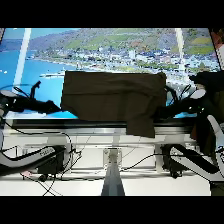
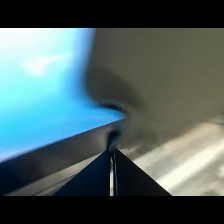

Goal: Fold the clothes and pants, and hang the long-sleeved shirts on hangers.

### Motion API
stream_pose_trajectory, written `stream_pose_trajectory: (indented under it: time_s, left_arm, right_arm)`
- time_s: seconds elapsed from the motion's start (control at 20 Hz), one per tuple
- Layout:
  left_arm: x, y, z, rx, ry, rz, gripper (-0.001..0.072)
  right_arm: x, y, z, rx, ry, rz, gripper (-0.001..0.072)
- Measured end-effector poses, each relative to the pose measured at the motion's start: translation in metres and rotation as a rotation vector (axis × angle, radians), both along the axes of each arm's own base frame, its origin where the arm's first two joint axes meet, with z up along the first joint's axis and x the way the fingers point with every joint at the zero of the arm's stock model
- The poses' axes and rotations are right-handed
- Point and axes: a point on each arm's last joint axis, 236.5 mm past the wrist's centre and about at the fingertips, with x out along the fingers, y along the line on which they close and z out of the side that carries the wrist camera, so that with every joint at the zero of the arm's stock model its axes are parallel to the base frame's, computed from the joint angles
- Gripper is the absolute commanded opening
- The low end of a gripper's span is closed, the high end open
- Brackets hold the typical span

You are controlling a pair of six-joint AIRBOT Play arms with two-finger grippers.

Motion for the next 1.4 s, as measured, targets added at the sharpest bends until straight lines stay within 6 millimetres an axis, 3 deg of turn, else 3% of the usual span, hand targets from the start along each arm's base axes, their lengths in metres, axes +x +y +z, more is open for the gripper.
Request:
stream_pose_trajectory:
  time_s: [0.25, 0.35, 0.45, 0.65, 0.8, 1.05, 1.25, 1.3, 1.35, 1.4]
  left_arm:
    - [0.075, -0.031, 0.087, -0.281, -0.287, 0.106, 0.0012]
    - [0.102, -0.034, 0.108, -0.331, -0.378, 0.180, 0.0012]
    - [0.125, -0.036, 0.116, -0.332, -0.443, 0.239, 0.0012]
    - [0.168, -0.043, 0.110, -0.231, -0.527, 0.344, 0.0012]
    - [0.194, -0.040, 0.101, -0.123, -0.581, 0.425, 0.0012]
    - [0.215, -0.025, 0.089, -0.009, -0.618, 0.512, 0.0013]
    - [0.217, -0.029, 0.061, 0.020, -0.571, 0.504, 0.0028]
    - [0.217, -0.032, 0.053, 0.022, -0.555, 0.500, 0.0162]
    - [0.216, -0.035, 0.045, 0.023, -0.539, 0.495, 0.0540]
    - [0.216, -0.037, 0.039, 0.025, -0.528, 0.491, 0.0720]
  right_arm:
    - [0.075, 0.016, 0.064, 0.120, -0.235, -0.112, 0.0014]
    - [0.108, 0.013, 0.080, 0.121, -0.331, -0.198, 0.0014]
    - [0.142, 0.001, 0.089, 0.097, -0.404, -0.323, 0.0014]
    - [0.199, -0.031, 0.093, 0.034, -0.505, -0.571, 0.0014]
    - [0.227, -0.048, 0.088, -0.002, -0.544, -0.705, 0.0014]
    - [0.253, -0.066, 0.073, -0.053, -0.570, -0.824, 0.0015]
    - [0.263, -0.066, 0.056, -0.091, -0.578, -0.848, 0.0016]
    - [0.266, -0.066, 0.053, -0.100, -0.584, -0.853, 0.0051]
    - [0.269, -0.066, 0.050, -0.109, -0.591, -0.859, 0.0243]
    - [0.270, -0.066, 0.049, -0.117, -0.599, -0.862, 0.0447]
